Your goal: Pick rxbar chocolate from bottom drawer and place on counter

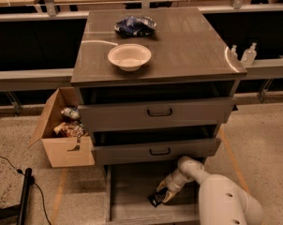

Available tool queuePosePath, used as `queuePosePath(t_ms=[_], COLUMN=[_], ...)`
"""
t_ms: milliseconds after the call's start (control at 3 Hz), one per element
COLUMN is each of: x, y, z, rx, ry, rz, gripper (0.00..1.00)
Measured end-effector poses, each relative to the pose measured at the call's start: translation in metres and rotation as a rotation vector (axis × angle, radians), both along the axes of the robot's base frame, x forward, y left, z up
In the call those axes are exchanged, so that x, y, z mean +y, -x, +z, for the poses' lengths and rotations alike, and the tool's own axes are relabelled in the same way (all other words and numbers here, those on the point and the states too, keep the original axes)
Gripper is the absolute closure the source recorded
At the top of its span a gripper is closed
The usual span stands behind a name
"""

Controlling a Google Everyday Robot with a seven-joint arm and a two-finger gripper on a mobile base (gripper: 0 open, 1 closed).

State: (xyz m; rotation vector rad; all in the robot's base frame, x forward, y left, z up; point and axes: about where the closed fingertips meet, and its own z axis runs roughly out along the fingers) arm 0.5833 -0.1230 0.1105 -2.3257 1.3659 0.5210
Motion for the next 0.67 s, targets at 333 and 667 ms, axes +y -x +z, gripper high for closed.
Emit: queuePosePath(t_ms=[333,667], x=[0.0,-0.015], y=[0.0,0.001], z=[0.002,0.018], rx=[0.0,-0.01], ry=[0.0,0.008], rz=[0.0,-0.063], gripper=[1.0,1.0])
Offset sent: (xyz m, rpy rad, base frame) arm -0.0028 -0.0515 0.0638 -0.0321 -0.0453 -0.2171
